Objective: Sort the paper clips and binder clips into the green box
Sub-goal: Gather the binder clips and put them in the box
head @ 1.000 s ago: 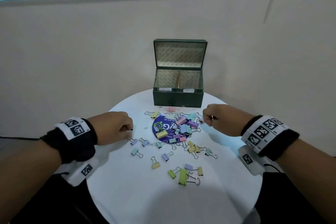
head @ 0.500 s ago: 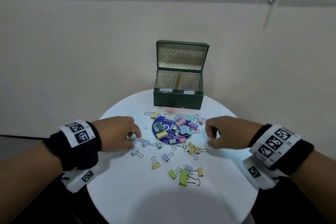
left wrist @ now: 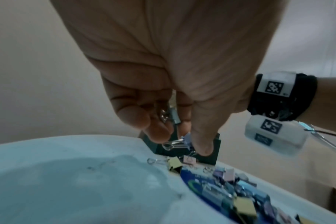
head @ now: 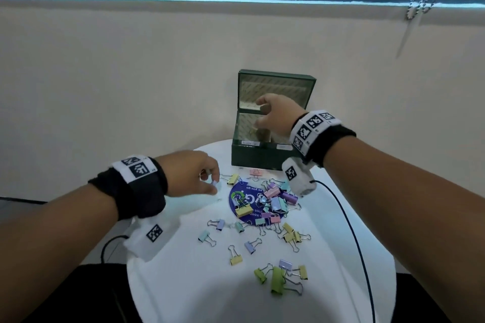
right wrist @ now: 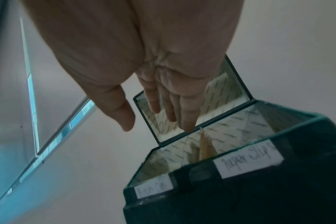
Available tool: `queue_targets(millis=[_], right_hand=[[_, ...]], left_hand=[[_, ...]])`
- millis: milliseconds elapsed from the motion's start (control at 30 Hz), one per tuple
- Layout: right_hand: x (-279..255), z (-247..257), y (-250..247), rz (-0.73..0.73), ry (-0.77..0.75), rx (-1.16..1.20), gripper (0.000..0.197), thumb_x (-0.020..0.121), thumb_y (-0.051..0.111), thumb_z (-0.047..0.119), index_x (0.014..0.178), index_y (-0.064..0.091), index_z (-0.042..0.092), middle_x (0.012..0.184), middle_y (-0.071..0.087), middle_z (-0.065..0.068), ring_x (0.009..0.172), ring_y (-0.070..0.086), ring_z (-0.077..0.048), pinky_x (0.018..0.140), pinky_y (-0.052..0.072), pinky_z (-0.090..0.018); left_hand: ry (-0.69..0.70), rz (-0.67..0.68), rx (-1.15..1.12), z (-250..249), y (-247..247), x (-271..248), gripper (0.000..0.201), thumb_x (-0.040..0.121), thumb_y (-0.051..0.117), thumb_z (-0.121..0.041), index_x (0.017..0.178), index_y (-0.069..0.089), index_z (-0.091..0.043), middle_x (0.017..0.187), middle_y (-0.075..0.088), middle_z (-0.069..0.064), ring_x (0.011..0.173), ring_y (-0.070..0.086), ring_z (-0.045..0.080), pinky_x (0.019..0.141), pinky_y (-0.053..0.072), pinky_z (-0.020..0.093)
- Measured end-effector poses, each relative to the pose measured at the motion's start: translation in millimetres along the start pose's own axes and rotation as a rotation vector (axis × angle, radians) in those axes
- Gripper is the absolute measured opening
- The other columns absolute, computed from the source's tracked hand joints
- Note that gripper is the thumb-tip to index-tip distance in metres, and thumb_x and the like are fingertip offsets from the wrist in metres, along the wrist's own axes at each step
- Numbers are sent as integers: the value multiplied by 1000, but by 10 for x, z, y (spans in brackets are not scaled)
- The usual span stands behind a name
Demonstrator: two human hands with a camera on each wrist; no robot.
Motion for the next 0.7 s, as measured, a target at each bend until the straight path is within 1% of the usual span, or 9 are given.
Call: queue_targets(millis=[67,133,233,300,467,533,600,667,700], right_hand=[[-39,-63,-49,-35,-24,9,45,89,71,19,132,59,23,128,62,7,105,61,-11,84,47,-22],[-172,-138,-100,-51,-76,0,30,91,68,15,121,66,20,117,66,7,103,62,-10,91,49,-22],[-481,-265,-127,-37,-134,-83,5,91,65,13,93,69,17,90,68,6,82,64,-10,79,55,-24],[-688,-382,-81,40,-140,-160,7,90,66,14,84,66,17,81,66,6,75,61,-9,72,52,-24],[-1113,-758,115,294,-38,-217,14,86,72,22,78,64,31,86,70,12,82,65,-7,79,53,-25],[-1227,-799,155,336,-40,-227,15,84,73,24,75,63,32,87,70,13,80,63,-6,76,51,-23],[-1329,-806,203,387,-44,-237,21,84,74,25,71,60,34,85,68,15,74,58,-1,69,45,-19],[-1405,-807,249,418,-63,-259,28,83,74,27,66,55,37,90,68,15,73,57,0,67,42,-18],[-1438,-802,269,428,-72,-274,30,84,74,29,66,53,39,95,70,14,76,58,-1,68,43,-19]], left_hand=[[3,-46,-38,-18,-90,88,17,86,70,-46,99,66,-37,92,59,-15,80,54,-1,72,44,22],[8,-97,-47,-60,-201,209,16,87,69,-44,99,66,-35,92,61,-14,81,55,2,71,42,23],[22,-199,-68,-153,-399,456,10,88,68,-39,94,63,-33,89,61,-11,83,57,11,68,40,25],[33,-289,-111,-225,-534,639,9,88,69,-36,92,62,-33,88,60,-14,84,57,11,67,38,25],[21,-393,-123,-431,-710,1025,10,89,68,-32,96,66,-26,89,62,-8,83,58,14,62,37,21],[12,-399,-92,-480,-703,1144,14,91,66,-32,102,67,-24,95,65,-4,88,60,17,68,39,24],[-3,-363,-46,-492,-640,1228,26,93,64,-33,117,67,-24,109,68,0,99,62,20,78,41,23],[-28,-276,8,-466,-529,1263,45,94,63,-35,137,57,-25,125,65,3,111,60,23,88,43,25],[-38,-257,26,-444,-490,1250,51,93,64,-36,142,53,-26,131,62,4,115,59,25,92,43,29]])
Point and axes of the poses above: each hand's wrist, its own x-axis towards the middle knuckle, its own y-axis out of the palm, z = x × y, the point moved 7 cm from there along x, towards the middle knuckle
